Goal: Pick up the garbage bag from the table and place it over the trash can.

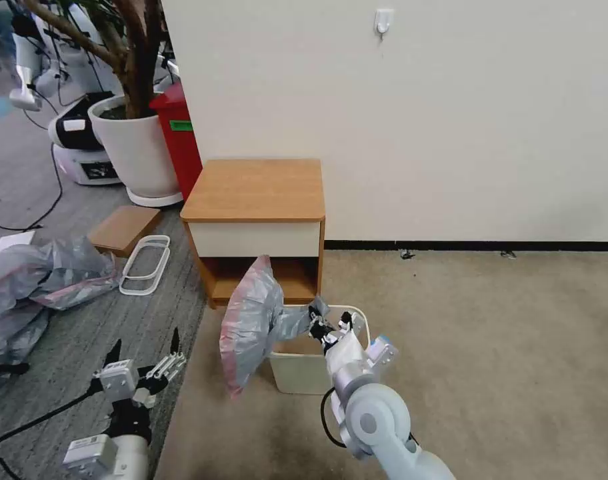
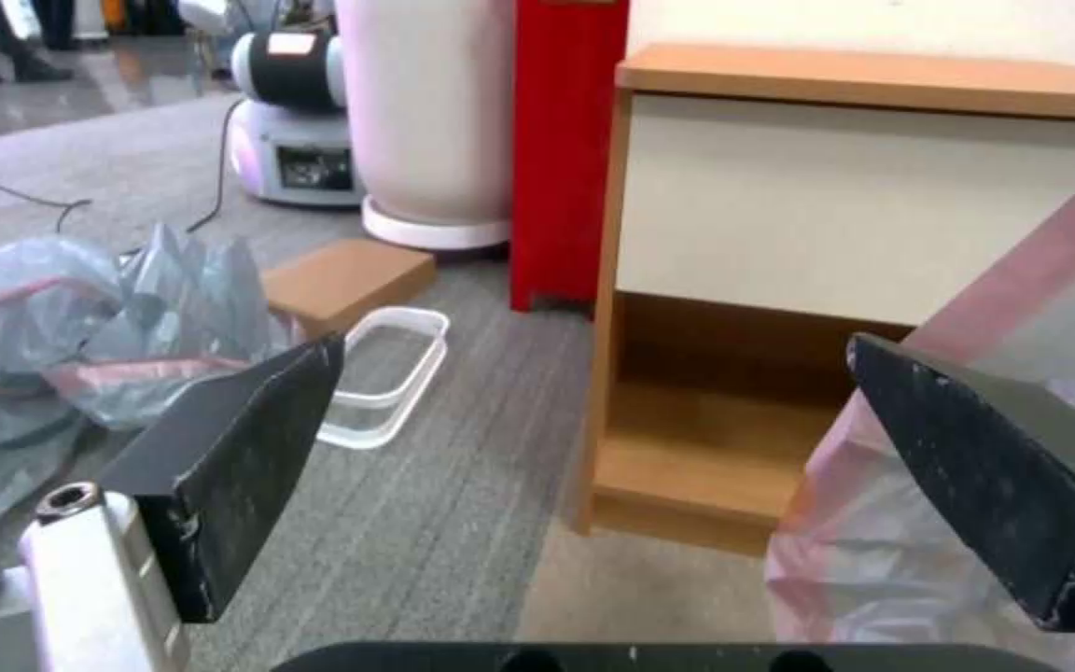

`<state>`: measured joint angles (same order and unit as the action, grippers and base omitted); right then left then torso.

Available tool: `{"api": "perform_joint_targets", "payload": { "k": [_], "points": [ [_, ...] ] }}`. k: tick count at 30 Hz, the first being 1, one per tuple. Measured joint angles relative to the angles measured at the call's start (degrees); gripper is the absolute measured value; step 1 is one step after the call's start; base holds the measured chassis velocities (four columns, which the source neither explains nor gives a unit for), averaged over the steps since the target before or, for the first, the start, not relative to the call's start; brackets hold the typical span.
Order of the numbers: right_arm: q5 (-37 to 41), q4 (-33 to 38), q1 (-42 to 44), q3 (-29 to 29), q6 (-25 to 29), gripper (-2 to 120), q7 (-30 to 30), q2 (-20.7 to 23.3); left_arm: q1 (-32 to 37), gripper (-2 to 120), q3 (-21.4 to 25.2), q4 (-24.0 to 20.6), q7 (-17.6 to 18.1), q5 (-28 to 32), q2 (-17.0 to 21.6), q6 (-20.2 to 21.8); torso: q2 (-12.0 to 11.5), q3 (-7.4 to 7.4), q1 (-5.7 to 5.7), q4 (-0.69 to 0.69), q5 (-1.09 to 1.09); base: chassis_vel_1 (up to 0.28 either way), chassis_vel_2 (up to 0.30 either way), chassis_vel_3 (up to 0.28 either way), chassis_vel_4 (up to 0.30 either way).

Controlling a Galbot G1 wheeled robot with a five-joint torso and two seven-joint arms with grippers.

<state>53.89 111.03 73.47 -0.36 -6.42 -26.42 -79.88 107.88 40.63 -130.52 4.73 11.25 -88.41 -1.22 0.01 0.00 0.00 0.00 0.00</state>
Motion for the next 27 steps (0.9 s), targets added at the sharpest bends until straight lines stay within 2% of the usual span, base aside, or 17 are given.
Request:
{"api": "perform_joint_targets", "payload": {
  "k": [9,11,12,15,16,18,19,22,23,26,27],
  "points": [
    [-5.2,-1.2,0.0,-0.8,-0.1,0,0.1,0.6,0.0,100,-0.3,0.0,0.0,0.0,0.2,0.0,0.0,0.00,0.00,0.00,0.00,0.000,0.000,0.000,0.000],
    [-5.7,-1.4,-0.3,-0.8,-0.2,7,0.1,0.8,0.0,100,-0.3,0.0,0.0,0.1,0.3,0.0,0.0,0.00,0.00,0.00,0.00,0.000,0.000,0.000,0.000],
    [-5.7,-1.4,-0.3,-0.8,-0.2,7,0.1,0.8,0.0,100,-0.3,0.0,0.0,0.1,0.3,0.0,0.0,0.00,0.00,0.00,0.00,0.000,0.000,0.000,0.000],
    [-6.4,-1.6,-0.8,-0.7,-0.3,20,0.1,1.3,-0.1,100,-0.3,0.0,0.0,0.1,0.4,0.0,0.0,0.00,0.00,0.00,0.00,0.000,0.000,0.000,0.000],
    [-6.4,-1.6,-0.8,-0.7,-0.3,20,0.1,1.3,-0.1,100,-0.3,0.0,0.0,0.1,0.4,0.0,0.0,0.00,0.00,0.00,0.00,0.000,0.000,0.000,0.000],
    [-7.1,-1.6,-1.1,-0.5,-0.4,32,0.2,1.9,-0.2,100,-0.4,0.0,0.0,0.1,0.5,0.0,0.0,0.00,0.00,0.00,0.00,0.000,0.000,0.000,0.000],
    [-7.1,-1.6,-1.1,-0.5,-0.4,32,0.2,1.9,-0.2,100,-0.4,0.0,0.0,0.1,0.5,0.0,0.0,0.00,0.00,0.00,0.00,0.000,0.000,0.000,0.000],
    [-8.0,-1.7,-1.2,-0.2,-0.5,47,0.3,2.8,-0.4,100,-0.5,0.1,0.0,0.1,0.5,0.1,0.0,0.00,0.00,0.00,0.00,0.000,0.000,0.000,0.000],
    [-8.0,-1.7,-1.2,-0.2,-0.5,47,0.3,2.8,-0.4,100,-0.5,0.1,0.0,0.1,0.5,0.1,0.0,0.00,0.00,0.00,0.00,0.000,0.000,0.000,0.000],
    [-8.5,-1.7,-1.2,0.3,-0.6,61,0.3,3.3,-0.6,100,-0.7,0.3,0.0,0.1,0.6,0.1,0.0,0.00,0.00,0.00,0.00,0.000,0.000,0.000,0.000],
    [-8.5,-1.7,-1.2,0.3,-0.6,61,0.3,3.3,-0.6,100,-0.7,0.3,0.0,0.1,0.6,0.1,0.0,0.00,0.00,0.00,0.00,0.000,0.000,0.000,0.000]
  ]
}}
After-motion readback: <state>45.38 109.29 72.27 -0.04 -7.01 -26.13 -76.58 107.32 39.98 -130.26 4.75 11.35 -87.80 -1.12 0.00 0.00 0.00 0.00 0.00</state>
